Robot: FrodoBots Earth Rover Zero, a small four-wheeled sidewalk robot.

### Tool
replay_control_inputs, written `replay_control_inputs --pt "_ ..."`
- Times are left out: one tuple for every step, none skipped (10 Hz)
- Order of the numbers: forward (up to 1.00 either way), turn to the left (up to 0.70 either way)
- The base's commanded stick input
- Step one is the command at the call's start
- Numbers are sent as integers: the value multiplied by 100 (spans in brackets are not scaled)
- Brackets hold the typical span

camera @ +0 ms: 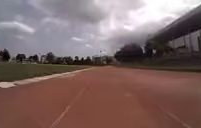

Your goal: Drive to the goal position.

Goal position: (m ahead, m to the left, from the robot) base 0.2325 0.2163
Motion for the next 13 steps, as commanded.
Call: replay_control_inputs --pt "45 0" --pt "45 0" --pt "45 0" --pt "45 0" --pt "45 0" --pt "45 0" --pt "45 0" --pt "45 0" --pt "45 0" --pt "45 0" --pt "45 0" --pt "45 0" --pt "45 0"
